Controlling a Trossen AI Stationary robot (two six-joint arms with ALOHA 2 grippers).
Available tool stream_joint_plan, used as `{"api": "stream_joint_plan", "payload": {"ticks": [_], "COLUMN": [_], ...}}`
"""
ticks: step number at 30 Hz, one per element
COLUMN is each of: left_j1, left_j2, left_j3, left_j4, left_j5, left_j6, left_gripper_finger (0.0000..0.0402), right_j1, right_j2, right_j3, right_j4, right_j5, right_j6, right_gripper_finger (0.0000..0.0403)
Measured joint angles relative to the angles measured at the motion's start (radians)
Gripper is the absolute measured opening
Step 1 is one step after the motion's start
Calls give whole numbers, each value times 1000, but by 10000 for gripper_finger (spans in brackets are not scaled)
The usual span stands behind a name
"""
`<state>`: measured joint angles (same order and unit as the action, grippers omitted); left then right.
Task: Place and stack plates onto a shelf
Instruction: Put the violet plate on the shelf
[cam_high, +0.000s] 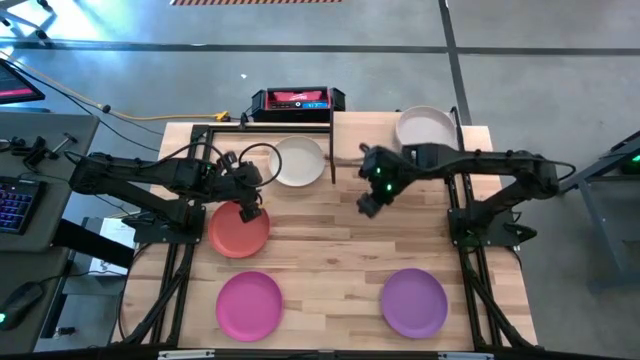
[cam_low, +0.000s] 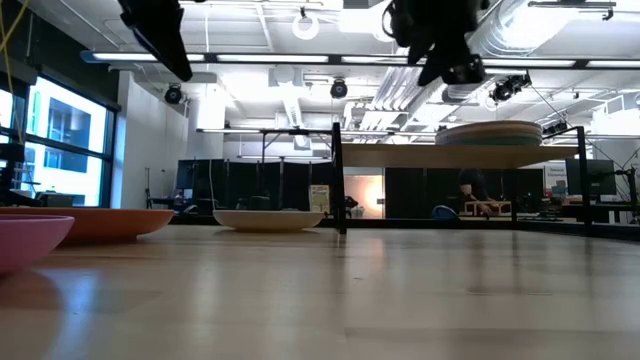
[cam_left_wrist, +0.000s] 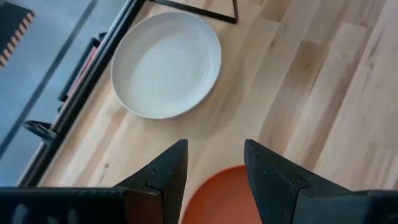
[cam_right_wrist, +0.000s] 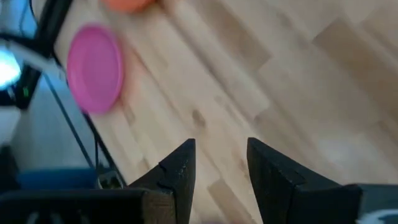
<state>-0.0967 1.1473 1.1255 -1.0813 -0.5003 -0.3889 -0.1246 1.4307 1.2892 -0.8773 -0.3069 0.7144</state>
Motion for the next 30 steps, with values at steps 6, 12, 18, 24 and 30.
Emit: {"api": "stream_joint_plan", "payload": {"ticks": [6, 12, 18, 24, 30], "left_j1": [0, 0, 0, 0, 0], "left_j2": [0, 0, 0, 0, 6], "left_j3": [0, 0, 0, 0, -1], "left_j4": [1, 3, 5, 8, 10], "left_j5": [21, 21, 20, 21, 20], "left_j6": [-22, -43, -95, -160, -198], "left_gripper_finger": [147, 147, 147, 147, 147], "right_j1": [137, 235, 295, 366, 431], "right_j2": [0, 1, 26, 61, 88], "right_j3": [0, -17, -42, -86, -92], "right_j4": [-33, -28, -19, -27, -23], "right_j5": [3, 15, 18, 14, 70], "right_j6": [1, 14, -5, -78, -165], "right_gripper_finger": [124, 124, 124, 124, 124]}}
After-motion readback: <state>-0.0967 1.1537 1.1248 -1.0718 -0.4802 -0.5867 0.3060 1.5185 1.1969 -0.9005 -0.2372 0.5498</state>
